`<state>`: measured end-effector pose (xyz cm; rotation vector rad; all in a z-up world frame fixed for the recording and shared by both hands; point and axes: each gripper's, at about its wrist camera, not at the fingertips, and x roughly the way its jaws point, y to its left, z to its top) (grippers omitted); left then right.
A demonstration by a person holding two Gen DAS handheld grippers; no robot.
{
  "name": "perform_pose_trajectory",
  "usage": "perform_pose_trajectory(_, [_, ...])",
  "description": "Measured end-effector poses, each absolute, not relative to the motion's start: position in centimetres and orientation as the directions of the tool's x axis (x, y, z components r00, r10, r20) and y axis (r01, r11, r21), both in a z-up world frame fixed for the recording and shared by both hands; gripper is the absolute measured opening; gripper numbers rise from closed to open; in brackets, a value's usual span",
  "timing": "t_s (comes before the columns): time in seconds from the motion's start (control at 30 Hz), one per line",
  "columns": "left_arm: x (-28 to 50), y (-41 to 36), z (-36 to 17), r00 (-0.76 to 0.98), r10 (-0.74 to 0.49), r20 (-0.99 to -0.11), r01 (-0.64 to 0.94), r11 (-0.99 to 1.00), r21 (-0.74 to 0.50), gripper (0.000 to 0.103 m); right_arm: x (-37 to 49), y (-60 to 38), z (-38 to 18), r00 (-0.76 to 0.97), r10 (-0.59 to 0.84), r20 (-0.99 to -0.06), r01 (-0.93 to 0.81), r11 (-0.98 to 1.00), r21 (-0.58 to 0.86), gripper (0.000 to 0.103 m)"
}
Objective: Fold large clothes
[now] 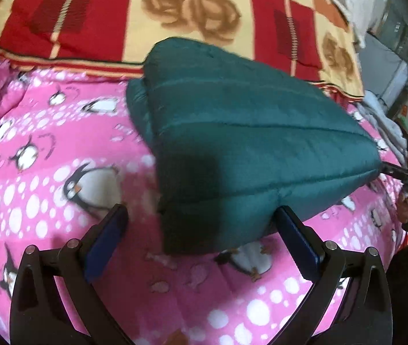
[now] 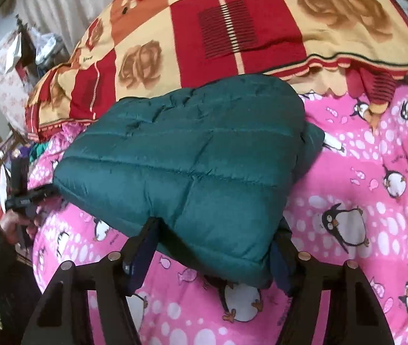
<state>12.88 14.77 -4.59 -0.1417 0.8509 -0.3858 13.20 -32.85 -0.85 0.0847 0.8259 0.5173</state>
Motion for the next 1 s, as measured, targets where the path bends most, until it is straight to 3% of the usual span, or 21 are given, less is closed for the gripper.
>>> perform_pose_trajectory(0.17, [13.0, 13.6, -3.5, 0.581, -0.472, -0.664, 0.336, 0.881, -0.332, 0.098, 13.0, -33.9, -0.2, 0.580, 0.514, -0.632, -0.412, 0.854, 0.317, 0.045])
perform_pose_trajectory(0.23, [13.1, 13.6, -3.5, 0.577, -0.476, -0.663, 0.323, 0.879, -0.350, 0.088, 13.1, -34.0, -0.4, 0.575, 0.515, -0.636, -0.409, 0.854, 0.322, 0.044])
perform_pose_trajectory(0.4, [13.2, 14.4, -3.6, 0.594, -0.446, -0.670, 0.282, 0.895, -0.345, 0.043, 13.3, -33.7, -1.2, 0.582, 0.511, -0.633, -0.407, 0.857, 0.316, 0.044])
perform_pose_trajectory(0.5, [12.6, 14.0, -3.4, 0.601, -0.434, -0.672, 0.300, 0.901, -0.314, 0.033, 13.4, -33.6, -1.1, 0.580, 0.517, -0.629, -0.415, 0.852, 0.318, 0.043])
perform_pose_trajectory(0.6, [12.0, 13.3, -3.2, 0.608, -0.415, -0.677, 0.305, 0.909, -0.283, 0.030, 12.7, -33.4, 0.2, 0.577, 0.545, -0.608, -0.461, 0.832, 0.309, 0.021])
perform_pose_trajectory(0.63, [11.7, 13.1, -3.1, 0.607, -0.416, -0.678, 0.306, 0.909, -0.283, 0.030, 12.4, -33.7, 0.7, 0.578, 0.560, -0.593, -0.471, 0.823, 0.317, 0.019])
perform_pose_trajectory(1.0, [5.3, 10.5, -1.3, 0.607, -0.435, -0.665, 0.400, 0.891, -0.217, 0.029, 7.2, -37.2, 2.7, 0.575, 0.602, -0.554, -0.521, 0.792, 0.319, 0.018])
